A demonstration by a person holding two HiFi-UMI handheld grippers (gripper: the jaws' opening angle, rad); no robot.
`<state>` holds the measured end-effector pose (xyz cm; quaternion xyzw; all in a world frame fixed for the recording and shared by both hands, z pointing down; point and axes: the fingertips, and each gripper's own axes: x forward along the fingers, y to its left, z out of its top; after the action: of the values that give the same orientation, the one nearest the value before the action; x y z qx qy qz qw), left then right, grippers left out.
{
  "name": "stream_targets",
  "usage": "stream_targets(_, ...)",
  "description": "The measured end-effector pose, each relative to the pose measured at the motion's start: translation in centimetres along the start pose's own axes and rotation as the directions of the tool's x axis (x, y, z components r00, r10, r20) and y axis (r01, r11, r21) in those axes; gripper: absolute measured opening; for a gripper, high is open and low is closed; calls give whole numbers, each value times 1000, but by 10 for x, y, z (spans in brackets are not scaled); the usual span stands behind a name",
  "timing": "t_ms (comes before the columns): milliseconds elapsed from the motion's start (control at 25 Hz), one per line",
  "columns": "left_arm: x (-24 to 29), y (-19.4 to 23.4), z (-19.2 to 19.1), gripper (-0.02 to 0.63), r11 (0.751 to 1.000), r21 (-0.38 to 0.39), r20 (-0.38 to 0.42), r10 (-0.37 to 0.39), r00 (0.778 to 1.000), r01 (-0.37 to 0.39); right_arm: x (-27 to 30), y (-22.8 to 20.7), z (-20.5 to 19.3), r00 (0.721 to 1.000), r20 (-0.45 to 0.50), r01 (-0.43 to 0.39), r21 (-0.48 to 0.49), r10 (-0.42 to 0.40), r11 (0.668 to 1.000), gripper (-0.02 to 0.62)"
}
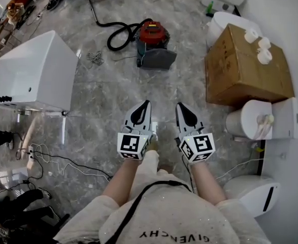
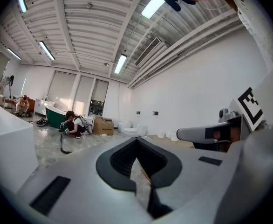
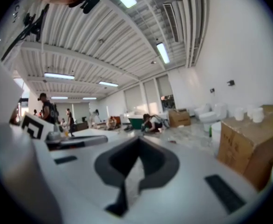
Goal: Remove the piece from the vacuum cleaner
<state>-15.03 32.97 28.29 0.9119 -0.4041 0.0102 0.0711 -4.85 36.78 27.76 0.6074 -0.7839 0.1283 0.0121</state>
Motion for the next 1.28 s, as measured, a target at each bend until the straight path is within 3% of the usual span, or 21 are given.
stream_targets(280,20,18,-6,20,999,-6,-18,-34,999,34,24,-4,-4,1000,-3,24,13,-24,1000,12)
stream_targets(760,56,43,1,20,999,-24,-7,-25,1000,25,61,-28,3,999,-14,38,11,-37,999,12)
stream_targets(1280,154,82,11,20,1000,-24,-26,4,1000,-5,153,-81,30,999,-39,-9,-12,9,1000,12)
